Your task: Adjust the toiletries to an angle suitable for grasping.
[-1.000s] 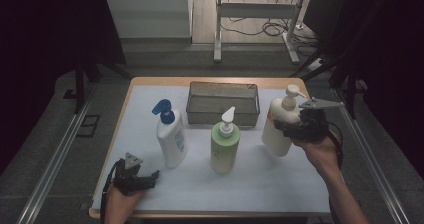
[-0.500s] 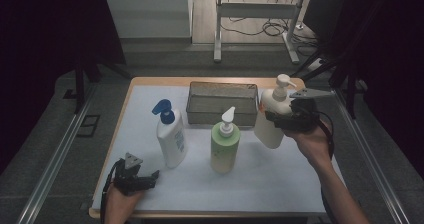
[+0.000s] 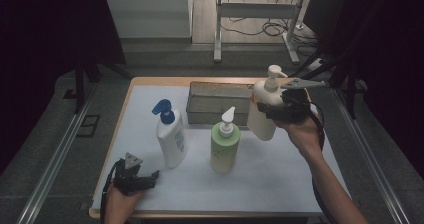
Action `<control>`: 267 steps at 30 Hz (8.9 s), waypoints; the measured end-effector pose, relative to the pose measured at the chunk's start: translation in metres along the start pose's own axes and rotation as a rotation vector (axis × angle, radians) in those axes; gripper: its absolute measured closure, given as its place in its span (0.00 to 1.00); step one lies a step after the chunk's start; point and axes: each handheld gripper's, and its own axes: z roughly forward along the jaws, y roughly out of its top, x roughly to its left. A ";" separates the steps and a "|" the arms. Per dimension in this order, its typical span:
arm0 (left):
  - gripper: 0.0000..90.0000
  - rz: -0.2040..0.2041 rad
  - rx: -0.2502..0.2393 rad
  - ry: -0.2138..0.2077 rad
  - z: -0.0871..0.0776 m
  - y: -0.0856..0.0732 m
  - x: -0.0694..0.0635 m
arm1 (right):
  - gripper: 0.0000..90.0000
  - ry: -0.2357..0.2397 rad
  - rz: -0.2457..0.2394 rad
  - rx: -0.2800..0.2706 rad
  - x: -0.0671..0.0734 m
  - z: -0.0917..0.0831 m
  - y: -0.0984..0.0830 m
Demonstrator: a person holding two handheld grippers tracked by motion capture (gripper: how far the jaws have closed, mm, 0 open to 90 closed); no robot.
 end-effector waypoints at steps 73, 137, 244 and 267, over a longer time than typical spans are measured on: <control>0.13 -0.003 0.002 -0.004 0.000 0.000 0.000 | 0.41 -0.068 -0.004 -0.072 0.013 0.138 0.069; 0.13 -0.001 0.004 -0.004 0.000 0.000 0.000 | 0.39 -0.030 0.000 0.024 0.016 0.168 0.006; 0.13 -0.001 0.005 -0.004 0.000 0.000 0.000 | 0.92 -0.011 0.065 0.170 -0.018 0.188 -0.036; 0.13 -0.001 0.005 -0.004 0.000 0.000 0.000 | 0.93 0.024 -0.002 0.181 0.005 0.203 -0.027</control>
